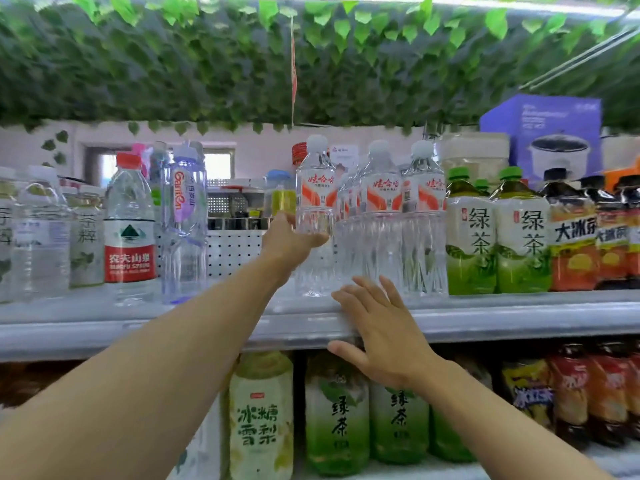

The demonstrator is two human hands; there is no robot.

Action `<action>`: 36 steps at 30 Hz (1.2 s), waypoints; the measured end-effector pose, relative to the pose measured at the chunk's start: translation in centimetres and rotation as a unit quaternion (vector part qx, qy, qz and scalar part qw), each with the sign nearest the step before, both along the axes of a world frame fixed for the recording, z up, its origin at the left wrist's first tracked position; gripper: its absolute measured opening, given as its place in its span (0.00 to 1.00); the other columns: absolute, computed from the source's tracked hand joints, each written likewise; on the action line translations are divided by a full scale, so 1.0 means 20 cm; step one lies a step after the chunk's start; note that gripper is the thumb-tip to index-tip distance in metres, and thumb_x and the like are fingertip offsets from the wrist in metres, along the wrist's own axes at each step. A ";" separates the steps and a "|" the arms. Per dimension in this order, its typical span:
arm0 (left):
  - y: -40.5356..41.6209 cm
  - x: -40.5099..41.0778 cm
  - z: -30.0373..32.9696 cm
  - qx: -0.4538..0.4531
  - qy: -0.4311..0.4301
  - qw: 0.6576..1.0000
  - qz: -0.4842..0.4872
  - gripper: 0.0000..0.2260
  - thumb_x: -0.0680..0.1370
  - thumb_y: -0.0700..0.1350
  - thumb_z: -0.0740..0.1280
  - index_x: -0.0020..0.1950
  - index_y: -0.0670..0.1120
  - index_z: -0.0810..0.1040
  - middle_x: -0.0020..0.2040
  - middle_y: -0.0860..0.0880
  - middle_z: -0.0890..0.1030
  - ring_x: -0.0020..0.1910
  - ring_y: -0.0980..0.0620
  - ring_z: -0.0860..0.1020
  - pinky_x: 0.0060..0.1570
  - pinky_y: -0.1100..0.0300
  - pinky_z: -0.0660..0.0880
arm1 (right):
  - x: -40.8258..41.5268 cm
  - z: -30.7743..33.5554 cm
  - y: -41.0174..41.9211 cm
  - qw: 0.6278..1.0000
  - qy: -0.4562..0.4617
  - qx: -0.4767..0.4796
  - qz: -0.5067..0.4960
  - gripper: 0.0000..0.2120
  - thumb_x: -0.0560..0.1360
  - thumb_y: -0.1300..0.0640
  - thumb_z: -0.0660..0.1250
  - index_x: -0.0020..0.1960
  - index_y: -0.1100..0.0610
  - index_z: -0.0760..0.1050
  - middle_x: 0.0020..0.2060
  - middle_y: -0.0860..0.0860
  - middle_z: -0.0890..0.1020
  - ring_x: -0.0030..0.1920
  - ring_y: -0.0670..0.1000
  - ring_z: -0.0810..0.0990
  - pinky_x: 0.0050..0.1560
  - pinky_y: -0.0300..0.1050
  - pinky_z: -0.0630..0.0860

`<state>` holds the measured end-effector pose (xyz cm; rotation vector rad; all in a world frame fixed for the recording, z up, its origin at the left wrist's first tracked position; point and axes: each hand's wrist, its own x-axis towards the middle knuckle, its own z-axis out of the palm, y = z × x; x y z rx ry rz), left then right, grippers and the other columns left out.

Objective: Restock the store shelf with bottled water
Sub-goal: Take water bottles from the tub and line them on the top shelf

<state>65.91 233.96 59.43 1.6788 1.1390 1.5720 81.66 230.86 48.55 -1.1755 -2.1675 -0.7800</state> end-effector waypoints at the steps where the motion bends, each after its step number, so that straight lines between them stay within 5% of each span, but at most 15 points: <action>1: 0.02 0.01 0.00 -0.002 0.004 1.000 -0.005 0.24 0.72 0.42 0.73 0.64 0.45 0.67 0.57 0.47 0.76 0.53 0.48 0.74 0.52 0.52 0.71 | 0.00 0.00 0.00 1.000 -0.002 0.003 -0.002 0.31 0.74 0.33 0.51 0.69 0.52 0.64 0.66 0.50 0.71 0.72 0.55 0.62 0.73 0.50 0.39; 10: 0.15 0.00 -0.05 -0.007 0.022 1.000 -0.010 0.23 0.71 0.47 0.74 0.62 0.47 0.68 0.59 0.46 0.77 0.55 0.46 0.76 0.49 0.50 0.74 | 0.00 -0.04 0.03 0.999 -0.010 0.031 -0.032 0.30 0.75 0.33 0.51 0.68 0.52 0.64 0.64 0.49 0.72 0.70 0.53 0.65 0.73 0.54 0.46; 14: 0.18 -0.04 -0.06 -0.016 0.067 0.997 -0.020 0.27 0.70 0.43 0.75 0.64 0.48 0.65 0.58 0.45 0.77 0.56 0.45 0.76 0.56 0.47 0.74 | 0.00 -0.05 0.04 0.998 -0.006 0.050 -0.029 0.30 0.76 0.33 0.50 0.68 0.53 0.65 0.63 0.48 0.71 0.69 0.52 0.66 0.73 0.54 0.48; 22: 0.31 -0.01 -0.04 -0.047 0.088 0.995 -0.011 0.24 0.71 0.38 0.73 0.57 0.50 0.62 0.54 0.45 0.76 0.49 0.46 0.75 0.38 0.55 0.74 | 0.00 -0.06 0.06 0.997 -0.008 0.068 -0.030 0.31 0.76 0.33 0.49 0.69 0.53 0.64 0.63 0.48 0.71 0.68 0.52 0.67 0.73 0.55 0.49; 36: 0.55 0.12 0.01 -0.107 0.080 0.991 -0.015 0.30 0.74 0.34 0.69 0.70 0.45 0.56 0.68 0.43 0.68 0.66 0.41 0.68 0.59 0.45 0.71 | 0.01 -0.06 0.08 0.996 -0.018 0.087 -0.032 0.30 0.75 0.33 0.52 0.67 0.53 0.65 0.61 0.49 0.71 0.65 0.52 0.69 0.72 0.56 0.51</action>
